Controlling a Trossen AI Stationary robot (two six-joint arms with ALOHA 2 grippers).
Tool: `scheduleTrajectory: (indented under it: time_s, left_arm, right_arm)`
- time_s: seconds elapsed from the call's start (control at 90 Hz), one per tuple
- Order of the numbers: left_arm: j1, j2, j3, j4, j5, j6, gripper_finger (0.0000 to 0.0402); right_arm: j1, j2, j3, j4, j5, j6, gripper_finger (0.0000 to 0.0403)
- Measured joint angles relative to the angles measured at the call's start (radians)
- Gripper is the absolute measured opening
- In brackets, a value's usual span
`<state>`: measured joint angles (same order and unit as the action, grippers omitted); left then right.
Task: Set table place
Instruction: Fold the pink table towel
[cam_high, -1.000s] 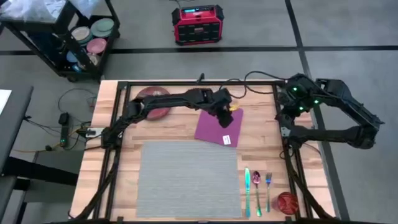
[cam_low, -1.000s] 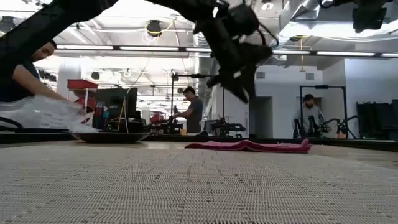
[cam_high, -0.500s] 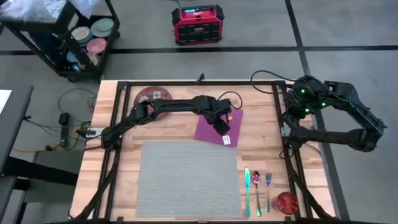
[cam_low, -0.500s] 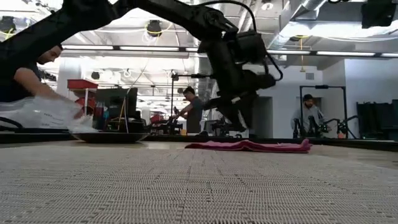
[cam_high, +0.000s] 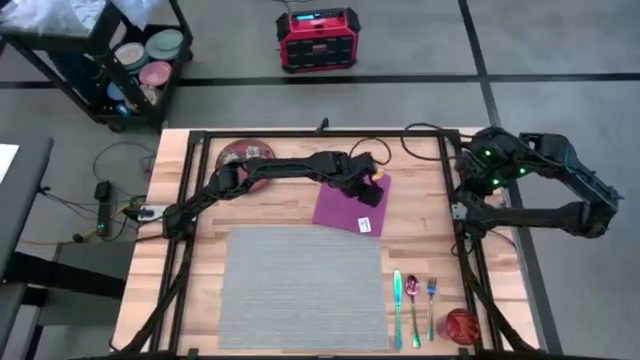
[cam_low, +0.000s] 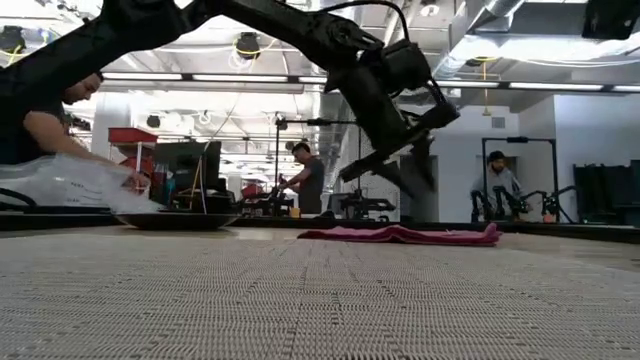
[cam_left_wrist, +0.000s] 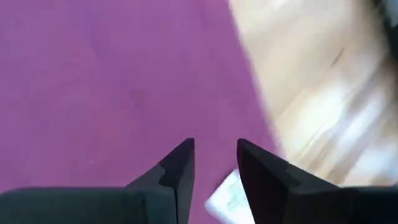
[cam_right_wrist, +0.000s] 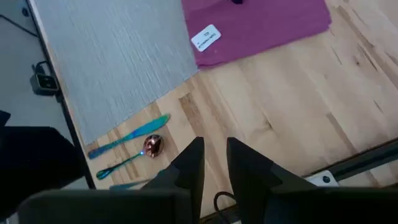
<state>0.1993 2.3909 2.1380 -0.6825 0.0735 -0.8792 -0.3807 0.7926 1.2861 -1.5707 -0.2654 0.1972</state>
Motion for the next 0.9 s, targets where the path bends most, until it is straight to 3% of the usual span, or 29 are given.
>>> scheduleTrajectory:
  time_s: [0.156, 0.256, 0.333, 0.533, 0.711, 0.9]
  left_arm:
    - [0.0, 0.0, 0.0, 0.129, 0.084, -0.027, 0.0102]
    - [-0.009, -0.002, 0.0, 0.204, -0.01, -0.081, 0.0102]
    - [-0.018, -0.002, 0.001, 0.138, -0.102, -0.138, 0.0097]
    - [-0.035, -0.002, 0.0, -0.093, -0.079, 0.05, 0.0089]
    - [-0.03, -0.027, 0.0, -0.225, -0.084, 0.112, 0.0118]
    - [-0.011, -0.02, 0.0, -0.227, -0.114, 0.102, 0.0154]
  right_arm:
    - [0.039, -0.033, 0.0, 0.0, -0.001, 0.063, 0.0056]
    - [0.056, -0.057, 0.0, 0.0, -0.001, 0.094, 0.0056]
    - [0.063, -0.073, 0.0, -0.001, 0.0, 0.085, 0.0056]
    - [0.067, -0.088, 0.0, 0.0, -0.034, 0.017, 0.0056]
    - [0.067, -0.087, 0.0, -0.001, -0.089, -0.039, 0.0056]
    - [0.067, -0.087, 0.0, 0.0, -0.146, -0.062, 0.0056]
